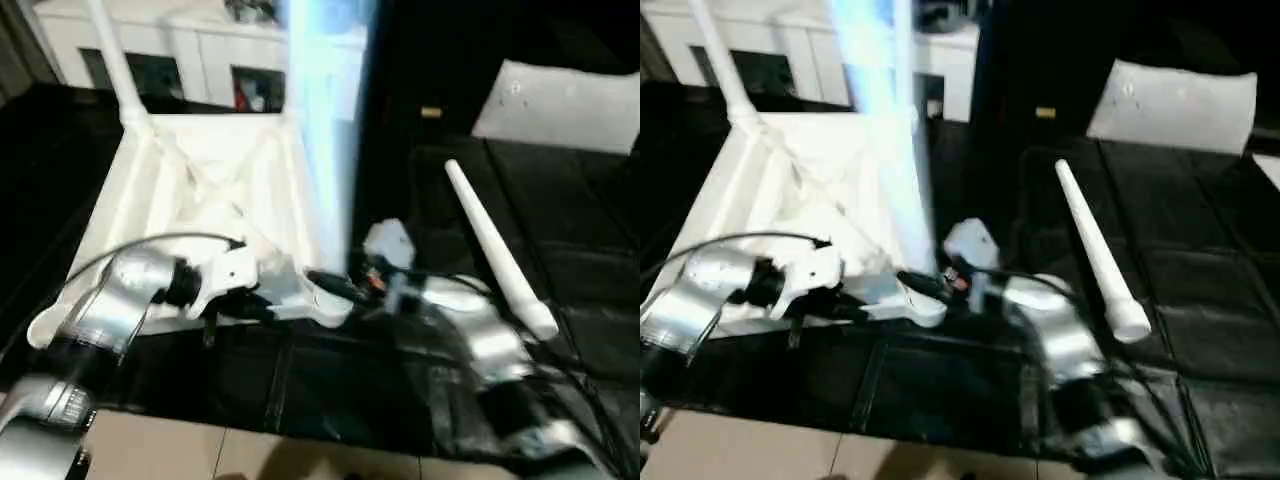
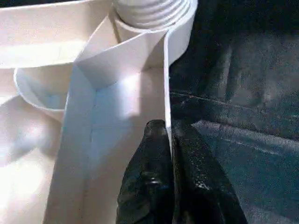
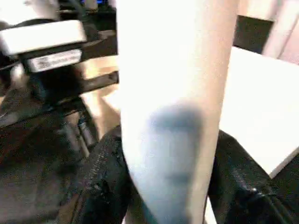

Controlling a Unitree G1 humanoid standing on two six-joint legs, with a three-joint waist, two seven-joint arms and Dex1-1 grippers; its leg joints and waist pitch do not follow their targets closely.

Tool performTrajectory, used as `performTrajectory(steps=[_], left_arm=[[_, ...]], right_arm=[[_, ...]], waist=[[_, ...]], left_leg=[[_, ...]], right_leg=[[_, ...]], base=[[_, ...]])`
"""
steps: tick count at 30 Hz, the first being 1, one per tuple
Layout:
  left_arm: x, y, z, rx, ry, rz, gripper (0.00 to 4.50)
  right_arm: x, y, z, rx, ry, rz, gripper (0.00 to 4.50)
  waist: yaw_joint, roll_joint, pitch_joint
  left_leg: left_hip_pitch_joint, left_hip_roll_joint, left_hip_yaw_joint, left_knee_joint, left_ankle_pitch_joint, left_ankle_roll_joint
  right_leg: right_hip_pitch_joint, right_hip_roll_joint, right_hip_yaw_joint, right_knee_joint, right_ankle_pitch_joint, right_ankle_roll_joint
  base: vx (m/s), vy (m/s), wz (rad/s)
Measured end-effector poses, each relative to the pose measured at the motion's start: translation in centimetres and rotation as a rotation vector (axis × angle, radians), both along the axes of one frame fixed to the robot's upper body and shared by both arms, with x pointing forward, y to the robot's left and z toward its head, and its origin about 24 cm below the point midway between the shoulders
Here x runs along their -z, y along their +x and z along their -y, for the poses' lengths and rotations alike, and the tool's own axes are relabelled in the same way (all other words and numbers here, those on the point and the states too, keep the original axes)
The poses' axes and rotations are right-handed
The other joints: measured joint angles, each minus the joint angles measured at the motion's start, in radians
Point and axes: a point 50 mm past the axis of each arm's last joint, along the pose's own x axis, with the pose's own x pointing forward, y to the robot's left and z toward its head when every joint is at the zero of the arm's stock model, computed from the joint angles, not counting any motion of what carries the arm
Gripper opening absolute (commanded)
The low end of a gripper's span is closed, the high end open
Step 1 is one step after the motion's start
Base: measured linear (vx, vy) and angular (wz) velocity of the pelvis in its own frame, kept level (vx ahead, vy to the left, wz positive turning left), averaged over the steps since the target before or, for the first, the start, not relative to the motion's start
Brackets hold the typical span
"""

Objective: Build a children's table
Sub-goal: Insert table leg to table base

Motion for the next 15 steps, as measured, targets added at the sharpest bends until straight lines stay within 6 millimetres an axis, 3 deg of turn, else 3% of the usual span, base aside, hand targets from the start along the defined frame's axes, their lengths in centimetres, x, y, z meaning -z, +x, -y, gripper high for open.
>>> performTrajectory(steps=[2,4,7,11,15], left_arm=[[0.3,-1.4,0.9,-0.089,-0.050,0.002,0.00],[0.5,-2.1,1.9,-0.191,-0.089,0.018,0.00],[0.8,-2.4,4.5,-0.287,-0.160,0.026,0.00],[0.9,-2.5,6.9,-0.351,-0.177,0.081,0.00],[0.8,-2.4,6.7,-0.312,-0.145,0.146,0.00]], right_arm=[[0.3,0.5,-1.1,0.090,0.037,-0.032,1.86],[0.3,1.4,-0.9,0.200,0.067,-0.058,1.86],[0.4,2.7,-0.1,0.388,0.090,-0.095,1.86],[0.1,3.6,0.5,0.527,0.123,-0.102,1.86],[-0.1,3.6,0.6,0.537,0.173,-0.107,1.86]], waist=[[-0.009,-0.001,0.002],[-0.020,-0.005,0.005],[-0.032,-0.023,0.008],[-0.025,-0.025,0.006],[-0.020,-0.024,0.007]], left_leg=[[-0.002,-0.001,0.000,0.001,0.000,0.000],[-0.005,-0.004,0.002,0.001,0.000,0.001],[-0.009,-0.004,0.003,0.001,-0.001,0.002],[-0.010,-0.005,0.003,-0.001,-0.002,0.004],[-0.014,-0.001,0.002,-0.002,-0.002,0.003]], right_leg=[[0.000,0.000,0.002,-0.002,0.000,0.000],[0.000,-0.001,0.006,-0.003,0.000,0.000],[-0.003,-0.001,0.008,-0.004,-0.001,0.001],[-0.004,-0.001,0.009,-0.002,0.000,0.001],[-0.009,0.002,0.007,0.000,0.000,0.001]], base=[[0.000,0.000,0.00],[0.000,0.000,0.00],[0.000,0.000,0.00],[0.000,0.000,0.00],[0.000,0.000,0.00]])
